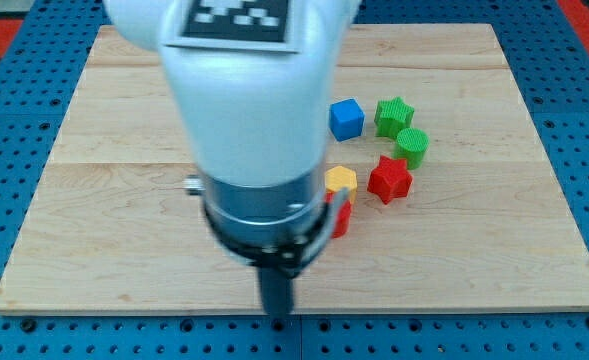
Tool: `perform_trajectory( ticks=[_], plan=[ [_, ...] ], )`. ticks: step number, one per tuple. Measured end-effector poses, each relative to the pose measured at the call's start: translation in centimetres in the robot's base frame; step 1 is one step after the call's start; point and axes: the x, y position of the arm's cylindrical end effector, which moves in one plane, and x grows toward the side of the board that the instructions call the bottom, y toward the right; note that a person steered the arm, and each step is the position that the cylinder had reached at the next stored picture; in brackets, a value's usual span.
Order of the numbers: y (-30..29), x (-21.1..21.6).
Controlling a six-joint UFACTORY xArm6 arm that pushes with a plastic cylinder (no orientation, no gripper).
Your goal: Slide the red circle into the yellow heart
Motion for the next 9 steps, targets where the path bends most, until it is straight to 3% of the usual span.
perform_trajectory(
  ticks=[1, 2, 5, 9],
  plan=[
    [7.4, -1.0],
    [8.6, -3.4],
    [4.3, -8.3],
    [-6.1, -8.1]
  ],
)
